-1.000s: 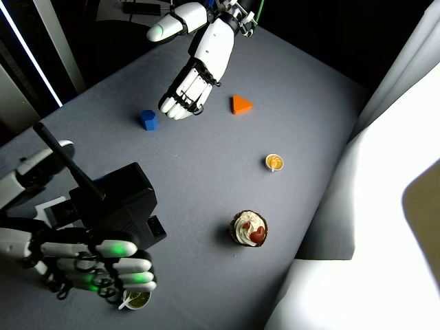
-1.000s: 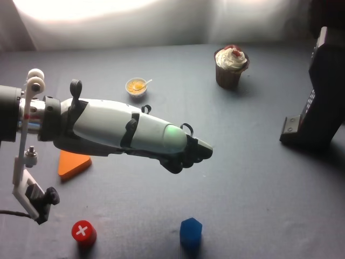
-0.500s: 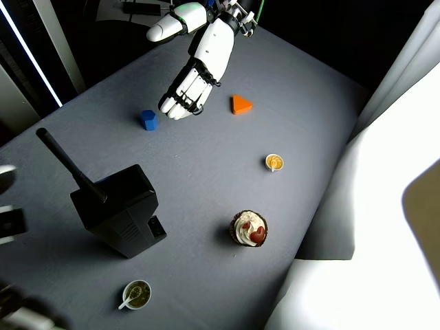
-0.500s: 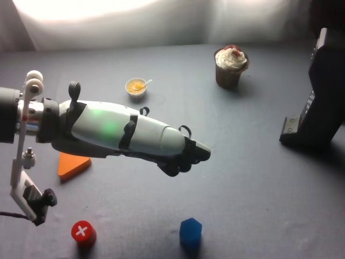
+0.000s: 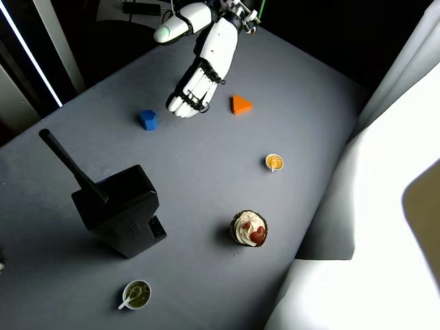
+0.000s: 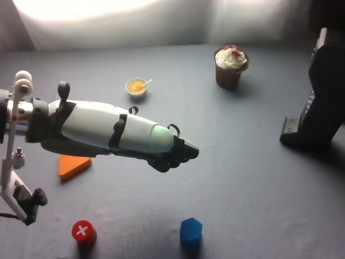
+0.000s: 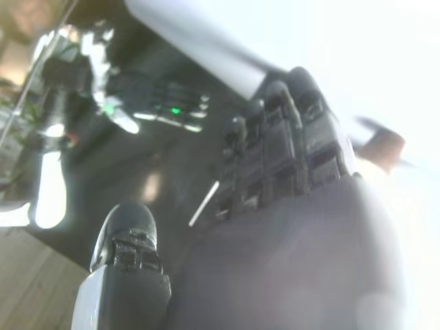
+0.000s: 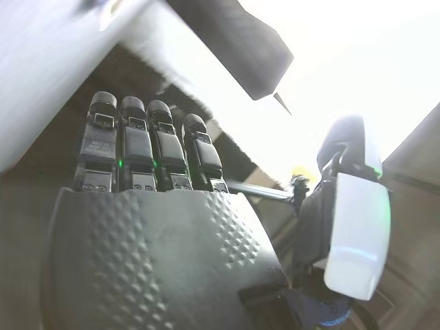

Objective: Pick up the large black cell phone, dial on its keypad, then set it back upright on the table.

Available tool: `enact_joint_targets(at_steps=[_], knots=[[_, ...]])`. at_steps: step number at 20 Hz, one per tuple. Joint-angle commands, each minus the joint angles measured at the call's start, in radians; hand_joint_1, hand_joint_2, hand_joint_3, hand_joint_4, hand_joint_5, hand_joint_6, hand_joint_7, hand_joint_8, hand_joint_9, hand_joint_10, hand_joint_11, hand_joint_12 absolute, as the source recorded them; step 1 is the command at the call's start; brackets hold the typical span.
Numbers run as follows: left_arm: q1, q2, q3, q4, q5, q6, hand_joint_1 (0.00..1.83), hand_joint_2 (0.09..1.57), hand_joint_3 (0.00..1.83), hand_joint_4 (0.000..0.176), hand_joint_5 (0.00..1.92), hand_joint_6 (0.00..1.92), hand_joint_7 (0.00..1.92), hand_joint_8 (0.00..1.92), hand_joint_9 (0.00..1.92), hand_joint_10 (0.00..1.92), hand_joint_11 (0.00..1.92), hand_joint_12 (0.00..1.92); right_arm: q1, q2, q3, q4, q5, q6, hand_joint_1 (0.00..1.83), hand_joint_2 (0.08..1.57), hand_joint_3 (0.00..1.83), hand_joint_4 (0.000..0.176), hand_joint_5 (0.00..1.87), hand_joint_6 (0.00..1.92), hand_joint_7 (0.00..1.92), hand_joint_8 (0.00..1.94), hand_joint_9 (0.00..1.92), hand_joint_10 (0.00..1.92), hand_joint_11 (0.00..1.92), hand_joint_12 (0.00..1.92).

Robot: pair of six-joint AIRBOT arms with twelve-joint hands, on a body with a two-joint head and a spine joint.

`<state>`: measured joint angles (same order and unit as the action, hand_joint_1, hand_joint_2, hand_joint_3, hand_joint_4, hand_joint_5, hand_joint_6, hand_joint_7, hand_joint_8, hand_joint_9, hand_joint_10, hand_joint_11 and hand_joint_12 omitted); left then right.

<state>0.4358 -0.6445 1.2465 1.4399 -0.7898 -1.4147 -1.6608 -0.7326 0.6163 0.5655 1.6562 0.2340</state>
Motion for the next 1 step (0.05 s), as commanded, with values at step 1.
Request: enact_joint_targets(at_steps=[1], knots=[[-0.027,0.003,0.001,-0.074,-0.051,-0.007,0.0,1.2,0.0,0.004,0.16,0.0,0.17,0.0,0.17,0.0,0.0,0.51,-0.008,0.001,-0.01,0.013,0.108,0.011,0.37,0.91,0.01,0.09,0.0,0.0,0.0,0.0,0.0,0.0,0.0,0.0]])
